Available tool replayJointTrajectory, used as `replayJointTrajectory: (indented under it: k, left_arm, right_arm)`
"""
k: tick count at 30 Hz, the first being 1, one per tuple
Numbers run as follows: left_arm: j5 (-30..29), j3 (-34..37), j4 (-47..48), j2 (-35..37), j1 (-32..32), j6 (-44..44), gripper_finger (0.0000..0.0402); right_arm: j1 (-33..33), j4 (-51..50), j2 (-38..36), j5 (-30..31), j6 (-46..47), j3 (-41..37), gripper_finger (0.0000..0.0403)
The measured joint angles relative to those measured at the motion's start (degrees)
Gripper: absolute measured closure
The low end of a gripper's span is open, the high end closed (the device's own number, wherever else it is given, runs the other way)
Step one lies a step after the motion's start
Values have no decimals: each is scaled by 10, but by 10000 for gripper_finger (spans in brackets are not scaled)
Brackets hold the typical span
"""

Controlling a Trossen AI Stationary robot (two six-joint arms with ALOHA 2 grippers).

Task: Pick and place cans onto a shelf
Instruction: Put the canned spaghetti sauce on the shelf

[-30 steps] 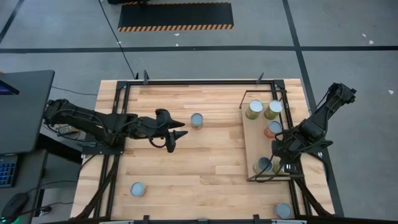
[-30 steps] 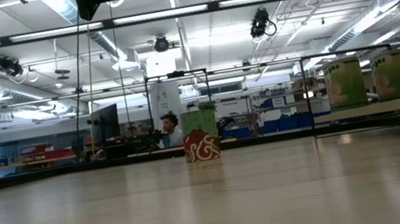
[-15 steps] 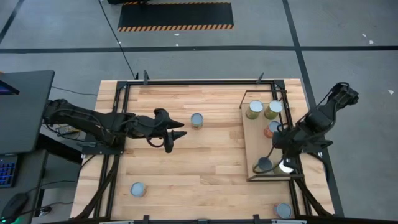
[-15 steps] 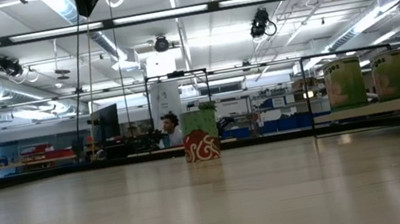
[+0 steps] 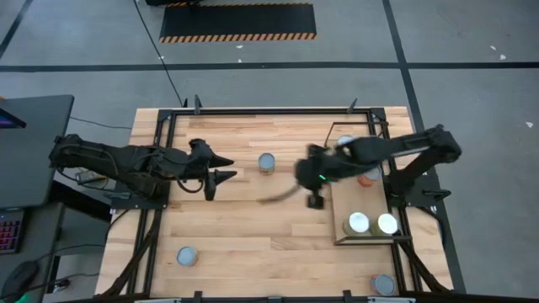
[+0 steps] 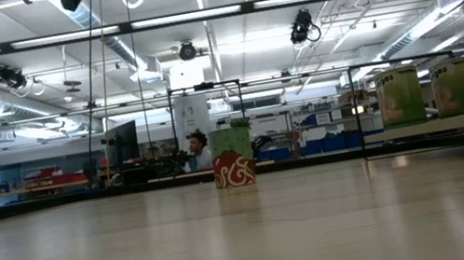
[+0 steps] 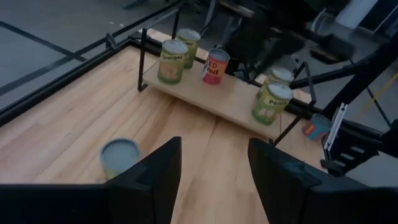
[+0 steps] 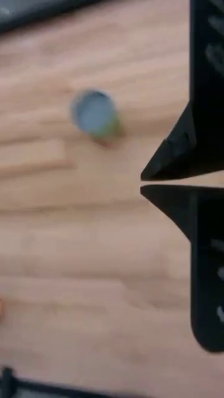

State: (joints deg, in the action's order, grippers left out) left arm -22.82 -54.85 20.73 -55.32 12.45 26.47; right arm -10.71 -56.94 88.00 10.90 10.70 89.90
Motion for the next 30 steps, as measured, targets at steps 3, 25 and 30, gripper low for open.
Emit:
replayJointTrajectory:
  k: [3,25,30]
  left_arm:
    - [2,0,32,13,1,15,210]
    - [1,0,161,18,0,89,210]
    - [0,0,160,18,0,89,210]
  right_arm:
    - [45,73,44,-3,-58,5,341]
    - [196,237,248,-41,-127,5,9]
    - [207,232,254,-66,-104,5,5]
